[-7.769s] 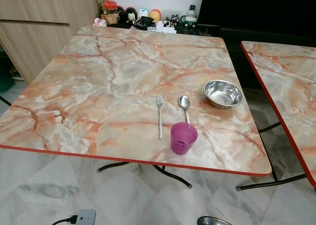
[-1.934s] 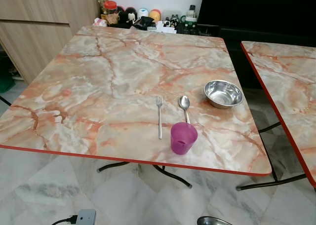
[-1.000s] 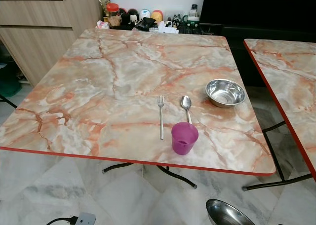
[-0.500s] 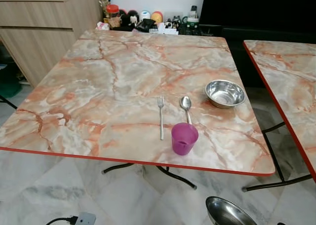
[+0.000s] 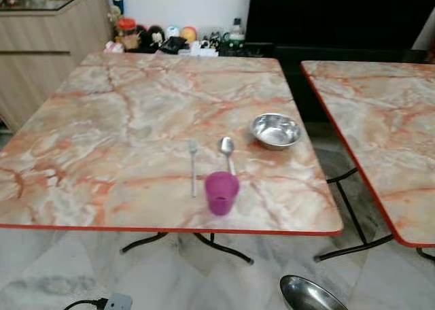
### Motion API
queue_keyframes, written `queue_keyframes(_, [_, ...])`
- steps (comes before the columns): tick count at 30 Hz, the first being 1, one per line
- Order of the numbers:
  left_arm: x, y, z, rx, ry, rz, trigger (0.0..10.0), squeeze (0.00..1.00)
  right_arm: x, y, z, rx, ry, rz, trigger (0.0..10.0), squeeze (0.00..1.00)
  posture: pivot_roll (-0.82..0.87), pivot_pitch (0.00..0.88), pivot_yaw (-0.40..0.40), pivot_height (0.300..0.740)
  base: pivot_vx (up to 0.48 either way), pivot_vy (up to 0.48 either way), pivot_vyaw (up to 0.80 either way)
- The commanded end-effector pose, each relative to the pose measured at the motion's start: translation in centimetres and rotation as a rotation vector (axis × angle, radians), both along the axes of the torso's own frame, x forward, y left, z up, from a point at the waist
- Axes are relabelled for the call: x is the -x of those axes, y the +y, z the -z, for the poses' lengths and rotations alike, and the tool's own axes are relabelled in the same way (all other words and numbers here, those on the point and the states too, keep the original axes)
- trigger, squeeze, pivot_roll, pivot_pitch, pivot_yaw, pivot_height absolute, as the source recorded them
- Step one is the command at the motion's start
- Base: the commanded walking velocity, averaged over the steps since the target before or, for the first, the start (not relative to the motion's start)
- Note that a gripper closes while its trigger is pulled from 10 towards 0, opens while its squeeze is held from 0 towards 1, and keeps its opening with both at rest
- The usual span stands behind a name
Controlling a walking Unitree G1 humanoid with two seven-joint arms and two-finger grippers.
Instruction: Setting the table
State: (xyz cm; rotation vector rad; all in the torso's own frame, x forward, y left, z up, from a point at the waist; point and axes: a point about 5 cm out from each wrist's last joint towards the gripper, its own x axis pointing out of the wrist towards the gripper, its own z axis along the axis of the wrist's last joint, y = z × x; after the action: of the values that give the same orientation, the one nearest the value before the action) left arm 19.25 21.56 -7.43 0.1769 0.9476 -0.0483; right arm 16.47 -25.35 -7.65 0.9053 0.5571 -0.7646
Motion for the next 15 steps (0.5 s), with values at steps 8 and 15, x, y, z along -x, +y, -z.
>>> queue_keyframes(8, [0.86, 0.47, 0.36, -0.010, 0.032, -0.012, 10.0, 0.00, 0.01, -0.16, -0.07, 0.005, -0.008, 0.020, 10.0, 0.00, -0.05, 0.102, -0.023, 0.740, 0.000, -0.480, 0.00])
queue_keyframes(15, [1.35, 0.74, 0.53, -0.015, 0.045, -0.011, 10.0, 0.00, 0.35, -0.08, 0.10, 0.007, 0.003, 0.018, 10.0, 0.00, -0.05, 0.101, -0.018, 0.740, 0.000, -0.480, 0.00])
